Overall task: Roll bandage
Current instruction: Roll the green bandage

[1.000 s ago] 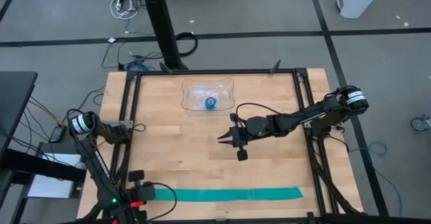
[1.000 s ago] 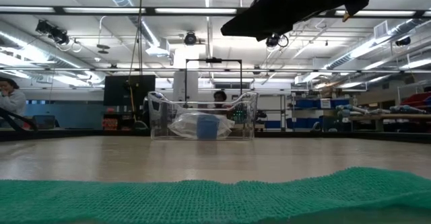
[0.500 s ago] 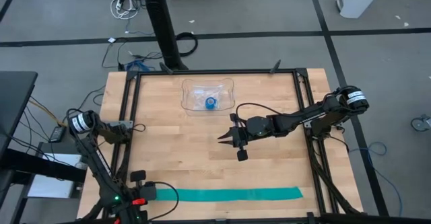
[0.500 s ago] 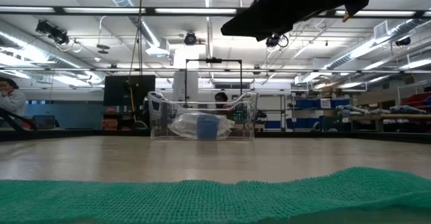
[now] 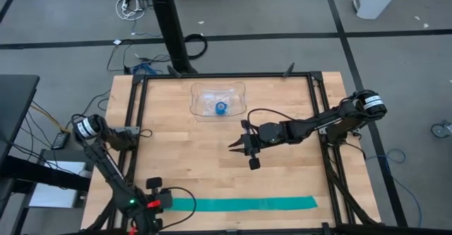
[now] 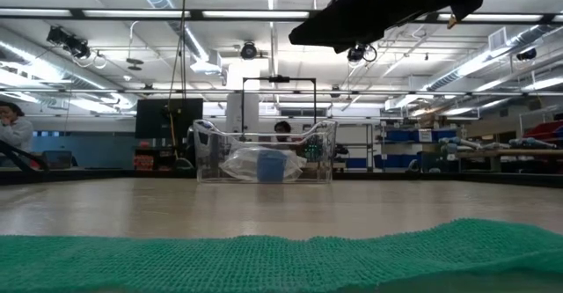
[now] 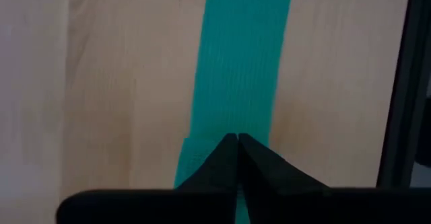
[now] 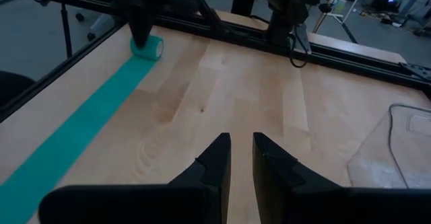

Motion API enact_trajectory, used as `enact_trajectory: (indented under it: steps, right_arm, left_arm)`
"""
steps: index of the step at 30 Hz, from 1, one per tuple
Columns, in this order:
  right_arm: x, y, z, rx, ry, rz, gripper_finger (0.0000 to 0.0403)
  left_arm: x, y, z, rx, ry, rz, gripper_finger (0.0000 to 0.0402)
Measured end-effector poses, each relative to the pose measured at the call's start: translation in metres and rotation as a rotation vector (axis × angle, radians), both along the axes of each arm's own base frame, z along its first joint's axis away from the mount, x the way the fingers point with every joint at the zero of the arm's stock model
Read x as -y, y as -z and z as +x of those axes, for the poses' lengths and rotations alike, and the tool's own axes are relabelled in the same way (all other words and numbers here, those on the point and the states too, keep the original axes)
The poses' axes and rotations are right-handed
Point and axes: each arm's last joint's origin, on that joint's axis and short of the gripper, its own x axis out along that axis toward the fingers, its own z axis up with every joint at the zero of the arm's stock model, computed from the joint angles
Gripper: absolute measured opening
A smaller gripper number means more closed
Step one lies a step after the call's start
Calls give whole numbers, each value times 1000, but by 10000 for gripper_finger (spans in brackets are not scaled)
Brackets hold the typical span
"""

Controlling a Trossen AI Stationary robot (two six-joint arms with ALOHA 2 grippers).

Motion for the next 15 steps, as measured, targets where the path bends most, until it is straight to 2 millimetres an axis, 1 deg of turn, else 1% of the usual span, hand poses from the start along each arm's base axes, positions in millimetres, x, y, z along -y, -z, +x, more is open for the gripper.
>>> enact_trajectory:
  steps: [11, 15]
  right_arm:
    - [-1, 0, 0, -2, -2, 3, 52]
    - [-1, 0, 0, -5, -2, 2, 52]
  left_arm:
    - [-12, 5, 28, 34, 66, -37, 23]
    - [-15, 1, 42, 58, 82, -38, 23]
